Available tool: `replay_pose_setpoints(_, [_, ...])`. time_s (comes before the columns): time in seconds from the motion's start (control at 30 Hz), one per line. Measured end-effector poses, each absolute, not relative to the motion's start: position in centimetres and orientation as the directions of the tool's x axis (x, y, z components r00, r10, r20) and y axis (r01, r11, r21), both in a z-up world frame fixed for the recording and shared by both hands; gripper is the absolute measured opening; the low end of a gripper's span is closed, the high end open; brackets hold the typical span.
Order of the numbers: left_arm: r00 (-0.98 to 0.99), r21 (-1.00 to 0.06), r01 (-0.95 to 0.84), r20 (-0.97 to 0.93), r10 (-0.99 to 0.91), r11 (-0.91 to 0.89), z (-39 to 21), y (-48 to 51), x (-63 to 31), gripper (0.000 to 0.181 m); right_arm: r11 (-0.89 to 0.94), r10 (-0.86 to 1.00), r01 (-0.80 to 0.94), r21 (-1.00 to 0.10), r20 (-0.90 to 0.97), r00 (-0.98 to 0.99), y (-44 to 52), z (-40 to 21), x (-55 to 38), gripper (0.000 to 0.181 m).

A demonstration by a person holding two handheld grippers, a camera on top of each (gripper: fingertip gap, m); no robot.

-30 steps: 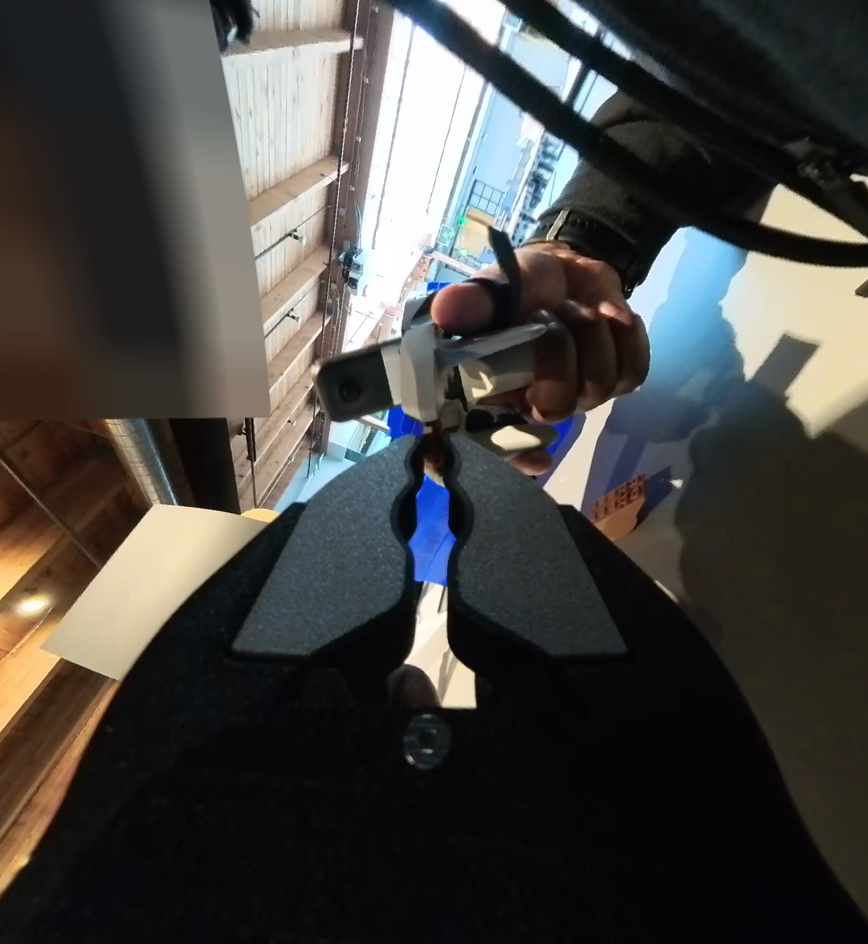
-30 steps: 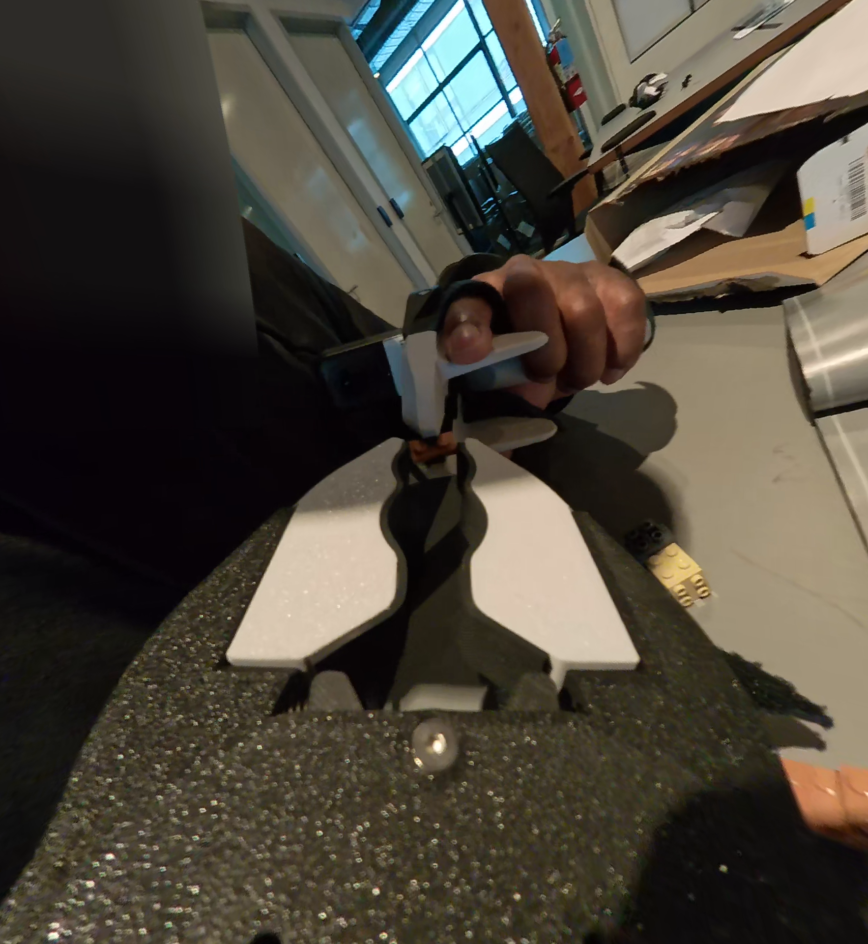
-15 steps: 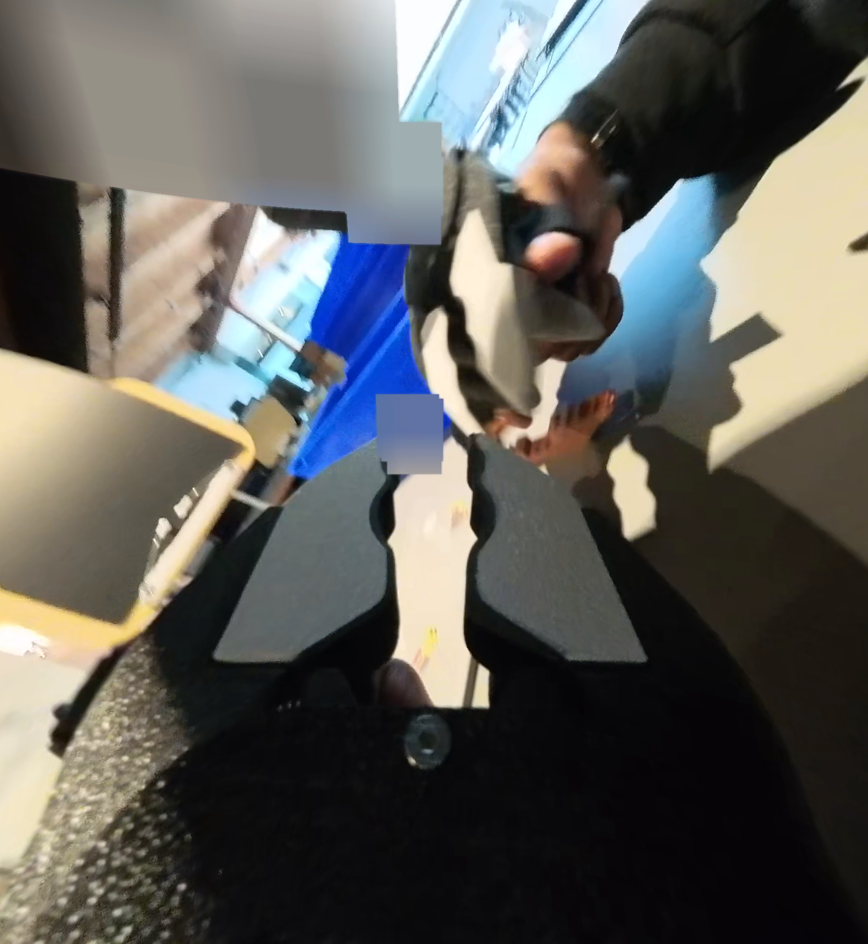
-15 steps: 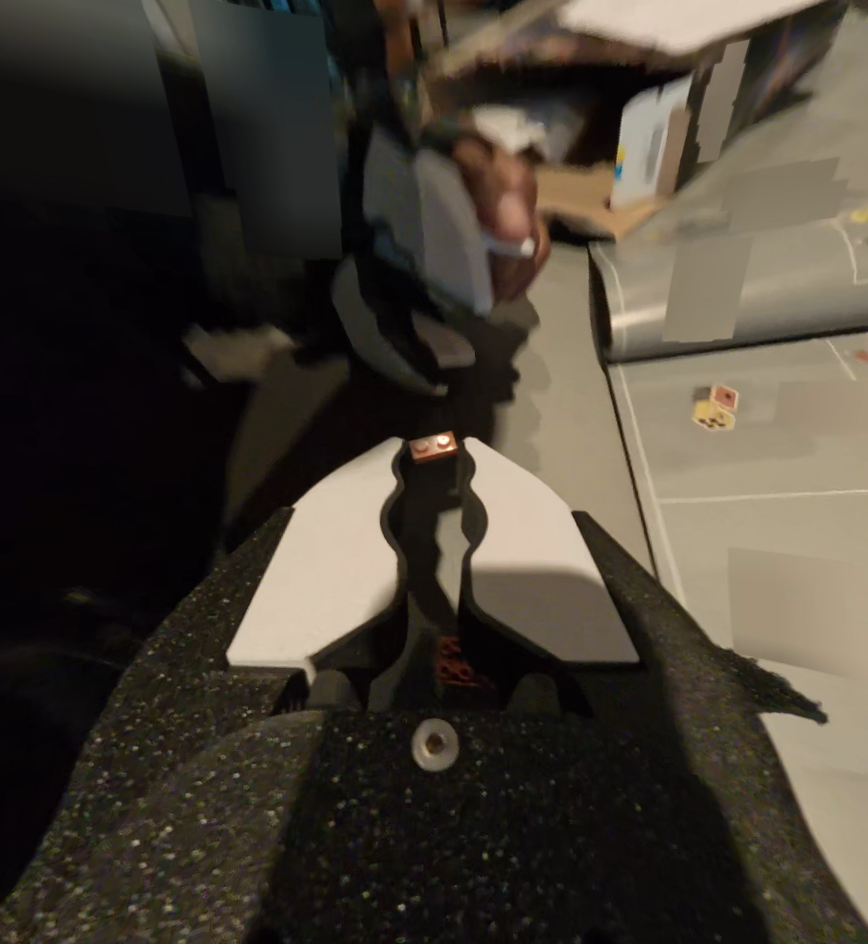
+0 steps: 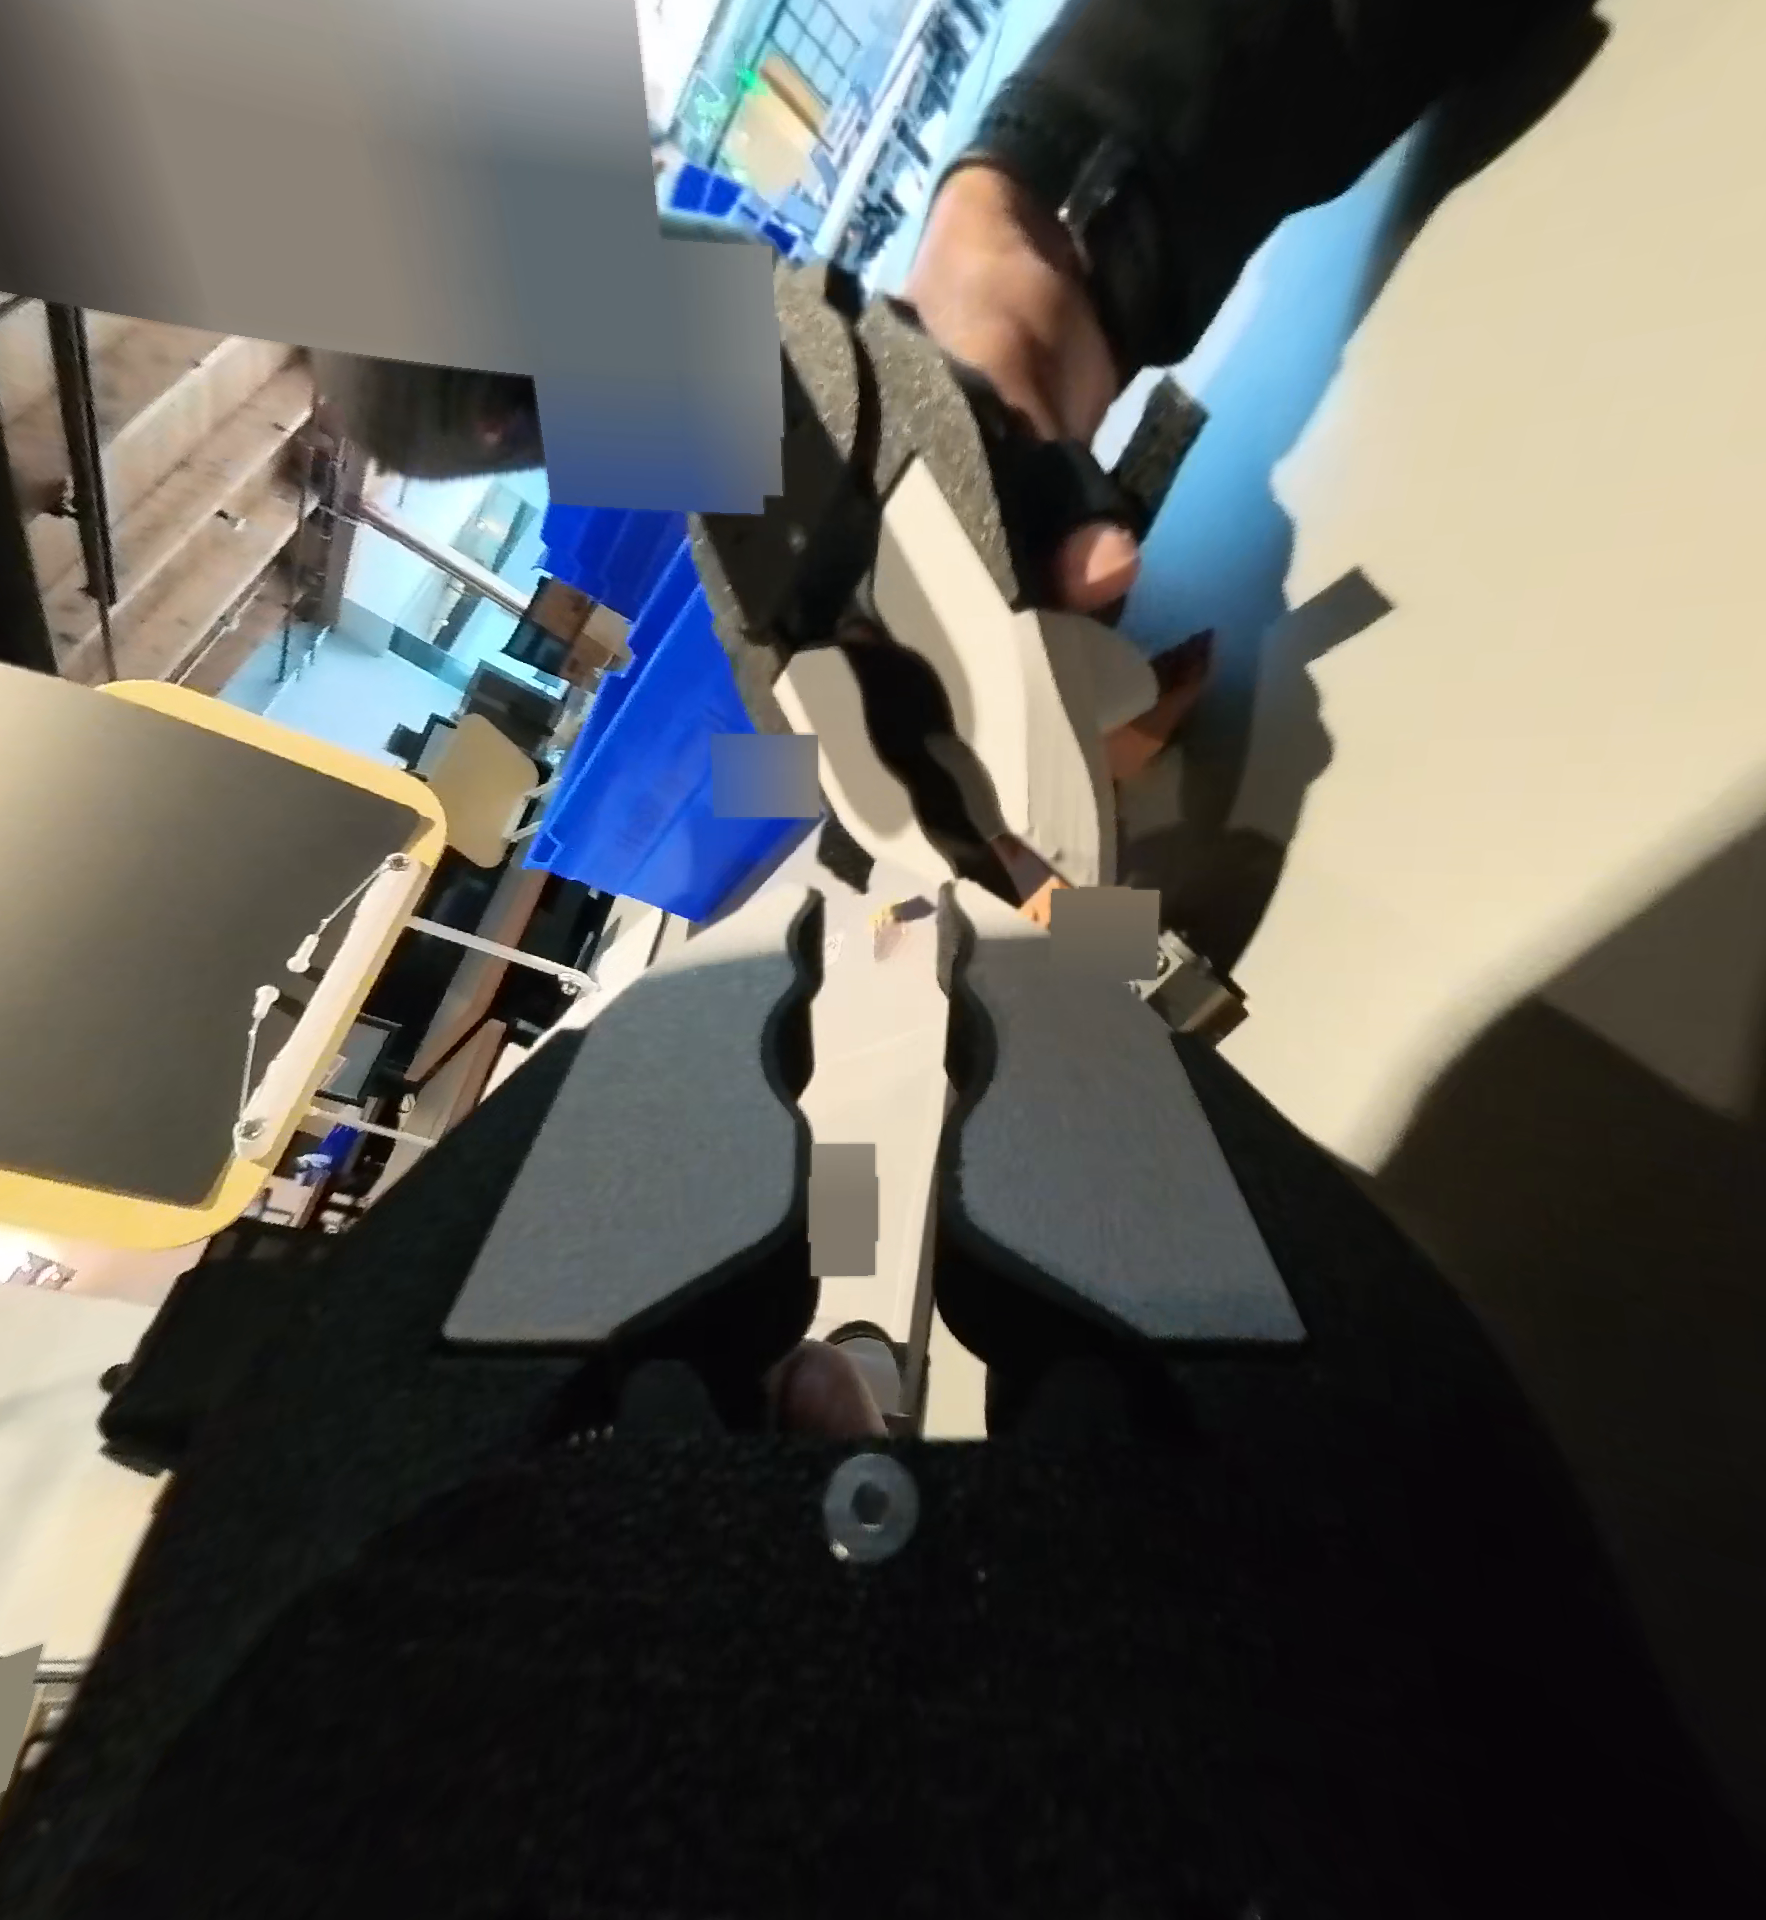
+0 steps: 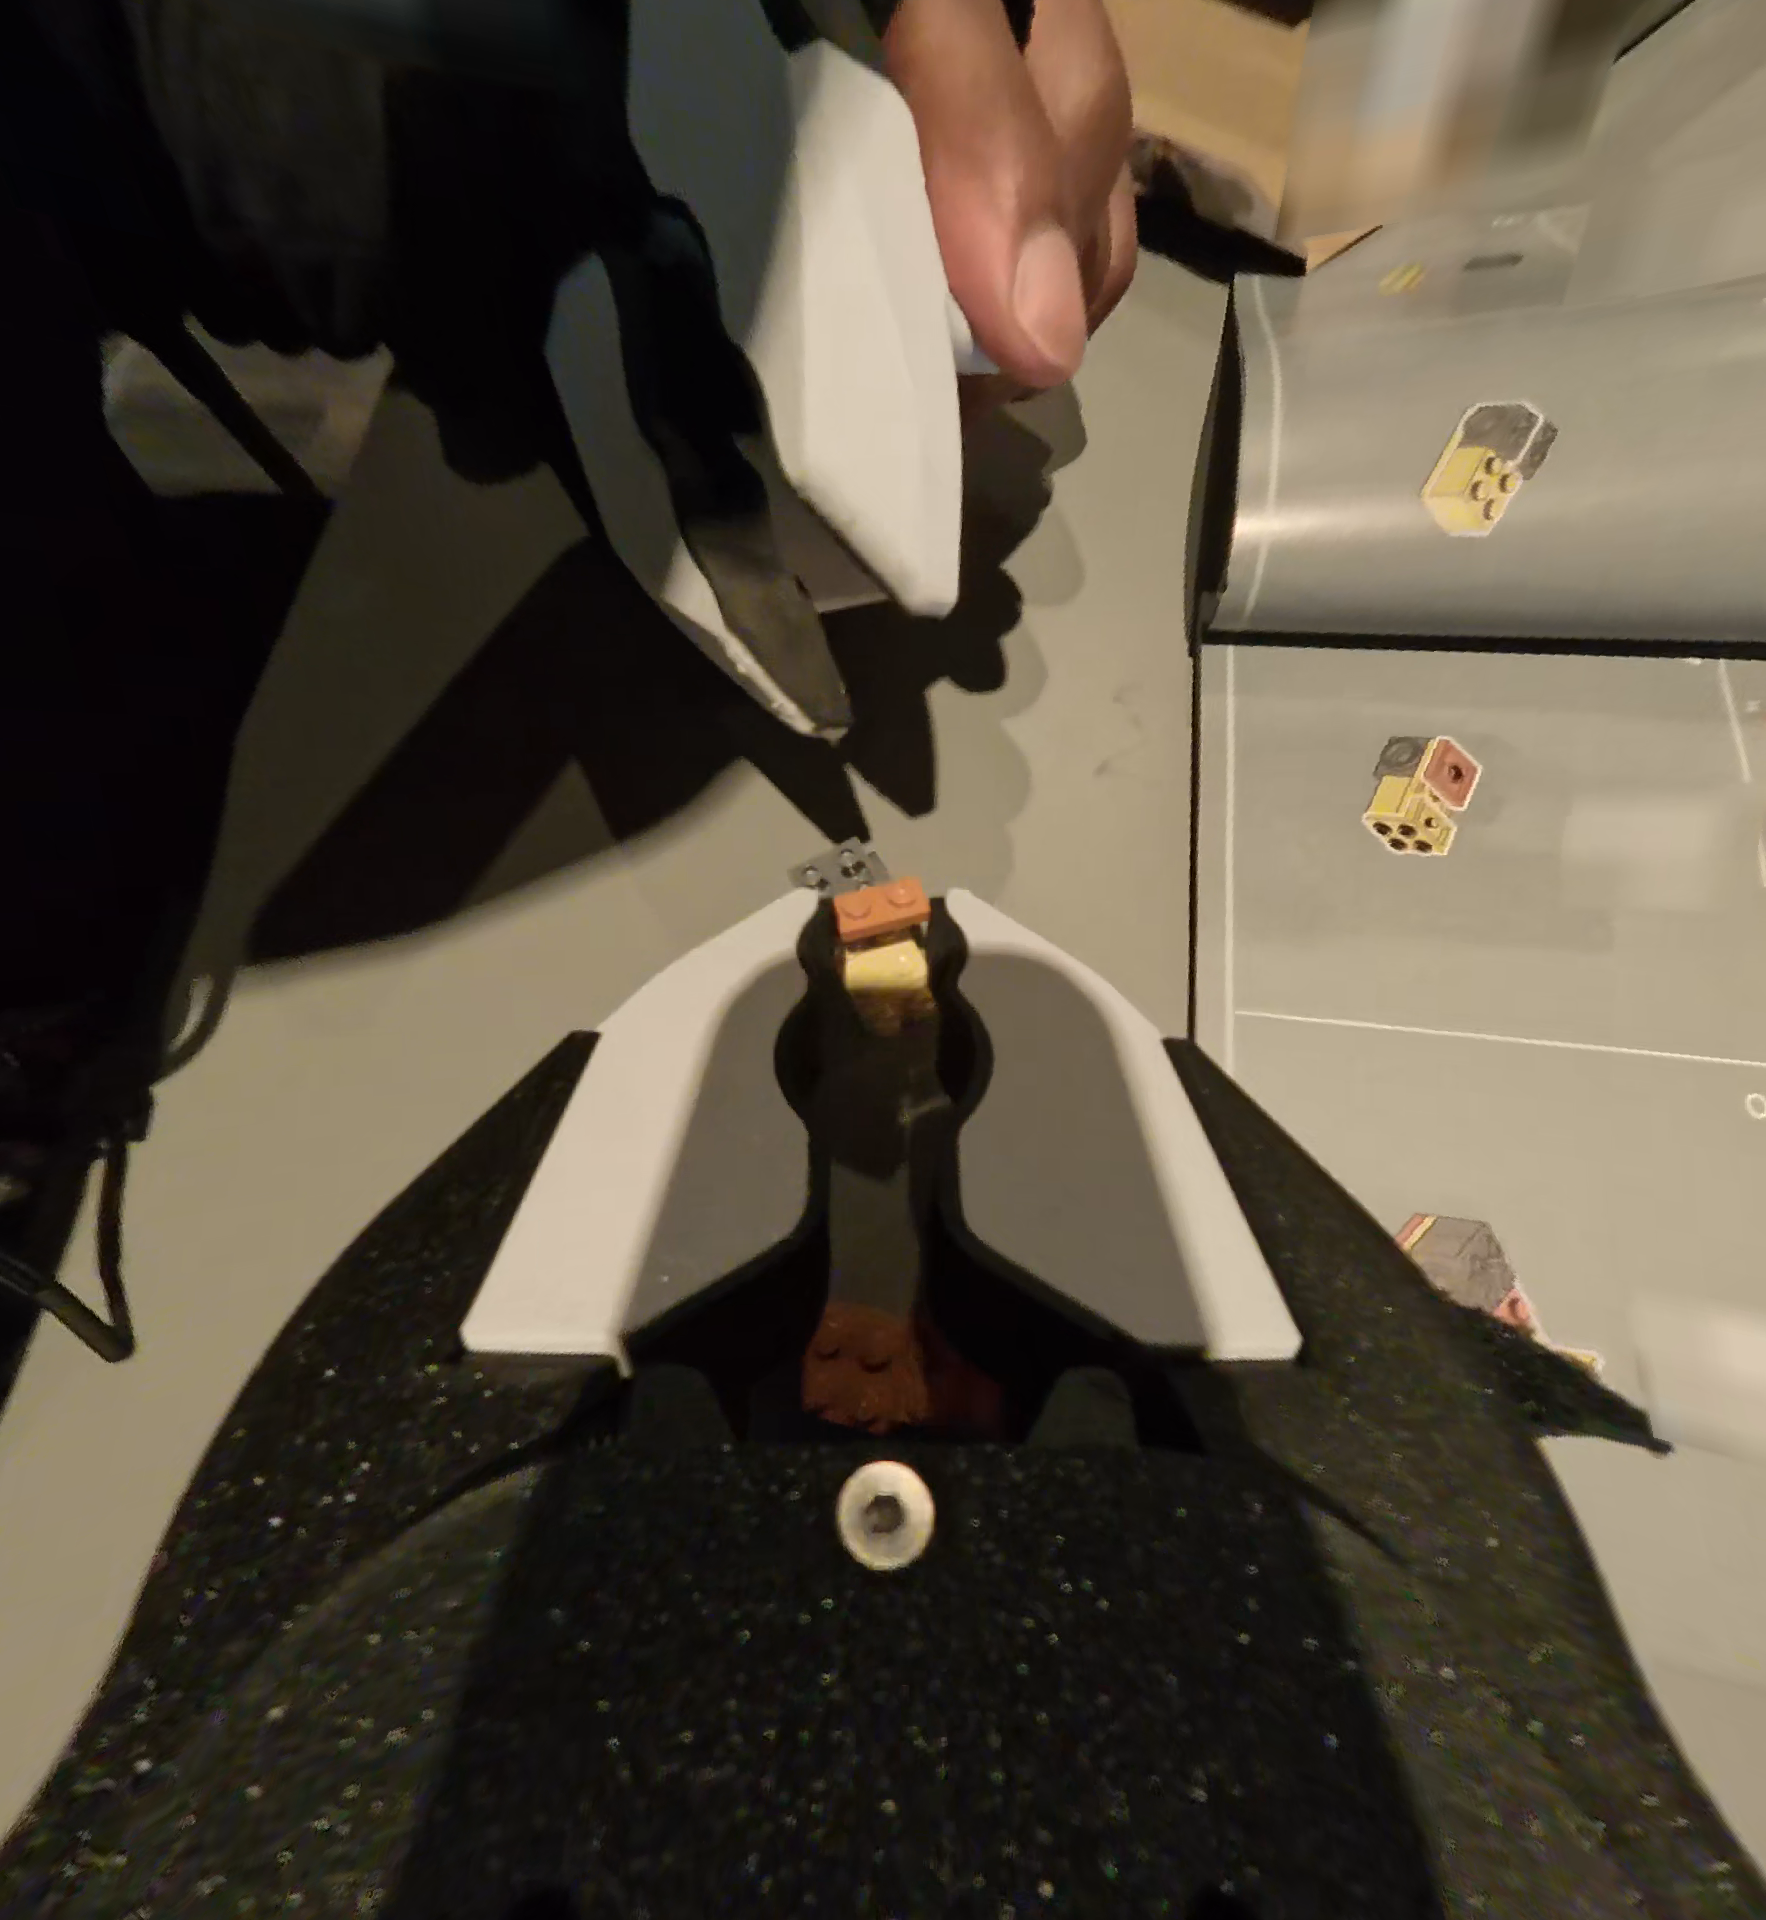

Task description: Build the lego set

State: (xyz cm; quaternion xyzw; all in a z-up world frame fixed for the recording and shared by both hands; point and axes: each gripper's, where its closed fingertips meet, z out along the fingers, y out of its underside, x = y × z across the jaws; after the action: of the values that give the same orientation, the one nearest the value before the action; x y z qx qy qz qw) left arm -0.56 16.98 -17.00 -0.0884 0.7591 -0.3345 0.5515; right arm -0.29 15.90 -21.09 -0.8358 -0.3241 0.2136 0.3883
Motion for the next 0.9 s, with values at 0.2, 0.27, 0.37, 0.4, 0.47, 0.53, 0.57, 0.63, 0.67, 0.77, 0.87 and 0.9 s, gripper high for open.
replay_pose_setpoints(0.2, [-0.39, -0.596, 0.224, -0.78, -0.49, 0.771, -17.4, 17.0, -0.6, 0.019, -0.483, 0.744, 0.425, -0.765, -0.103, 0.66, 15.9, -21.6, -0.6, 0.017])
replay_pose_setpoints(0.27, [-0.391, -0.59, 0.22, -0.783, -0.484, 0.777, -17.5, 17.1, -0.6, 0.019, -0.484, 0.751, 0.425, -0.765, -0.113, 0.651, 15.8, -21.6, -0.6, 0.017])
replay_pose_setpoints(0.37, [-0.392, -0.591, 0.221, -0.782, -0.484, 0.776, -17.5, 17.1, -0.6, 0.019, -0.485, 0.756, 0.42, -0.767, -0.126, 0.642, 15.6, -21.8, -0.6, 0.017])
replay_pose_setpoints(0.4, [-0.393, -0.591, 0.22, -0.782, -0.484, 0.776, -17.5, 17.1, -0.6, 0.019, -0.484, 0.757, 0.421, -0.767, -0.126, 0.641, 15.6, -21.8, -0.6, 0.017])
replay_pose_setpoints(0.47, [-0.394, -0.589, 0.219, -0.783, -0.481, 0.778, -17.6, 17.1, -0.6, 0.019, -0.476, 0.762, 0.425, -0.769, -0.12, 0.636, 15.6, -21.8, -0.6, 0.017])
replay_pose_setpoints(0.53, [-0.399, -0.586, 0.218, -0.783, -0.477, 0.78, -17.7, 17.1, -0.6, 0.018, -0.47, 0.766, 0.427, -0.773, -0.116, 0.632, 15.7, -21.9, -0.7, 0.017])
replay_pose_setpoints(0.57, [-0.401, -0.584, 0.216, -0.784, -0.474, 0.783, -17.8, 17.1, -0.6, 0.018, -0.468, 0.767, 0.43, -0.772, -0.114, 0.631, 15.6, -21.9, -0.7, 0.018])
replay_pose_setpoints(0.63, [-0.408, -0.582, 0.215, -0.783, -0.47, 0.784, -17.9, 17.0, -0.6, 0.018, -0.464, 0.774, 0.434, -0.772, -0.114, 0.623, 15.5, -22.0, -0.8, 0.017])
replay_pose_setpoints(0.67, [-0.41, -0.582, 0.216, -0.782, -0.469, 0.784, -17.9, 17.0, -0.6, 0.018, -0.463, 0.775, 0.437, -0.771, -0.113, 0.622, 15.5, -22.0, -0.8, 0.017])
replay_pose_setpoints(0.77, [-0.418, -0.583, 0.214, -0.78, -0.466, 0.784, -18.1, 16.9, -0.6, 0.018, -0.467, 0.774, 0.45, -0.762, -0.106, 0.624, 15.5, -22.2, -0.8, 0.017])
replay_pose_setpoints(0.87, [-0.425, -0.581, 0.212, -0.779, -0.462, 0.786, -18.3, 16.9, -0.6, 0.018, -0.473, 0.77, 0.451, -0.757, -0.107, 0.628, 15.5, -22.2, -0.7, 0.017])
replay_pose_setpoints(0.9, [-0.428, -0.582, 0.211, -0.777, -0.461, 0.785, -18.3, 16.9, -0.7, 0.018, -0.474, 0.77, 0.451, -0.756, -0.108, 0.628, 15.5, -22.2, -0.7, 0.017])
